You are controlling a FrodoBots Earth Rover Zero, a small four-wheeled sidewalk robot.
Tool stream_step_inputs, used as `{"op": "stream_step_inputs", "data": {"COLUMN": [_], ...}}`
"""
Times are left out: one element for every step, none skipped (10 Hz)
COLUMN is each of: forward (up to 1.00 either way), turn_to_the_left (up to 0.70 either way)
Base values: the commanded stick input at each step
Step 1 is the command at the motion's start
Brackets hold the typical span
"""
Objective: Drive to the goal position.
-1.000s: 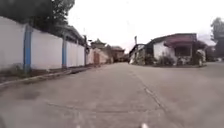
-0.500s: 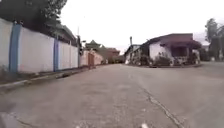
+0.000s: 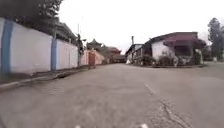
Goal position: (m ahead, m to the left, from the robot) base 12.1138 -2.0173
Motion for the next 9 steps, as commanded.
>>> {"op": "stream_step_inputs", "data": {"forward": [1.0, 1.0, 1.0, 1.0, 1.0, 1.0, 1.0, 1.0, 1.0], "turn_to_the_left": [-0.12, -0.27, -0.27, -0.27, -0.27, -0.27, -0.27, -0.27, -0.27]}}
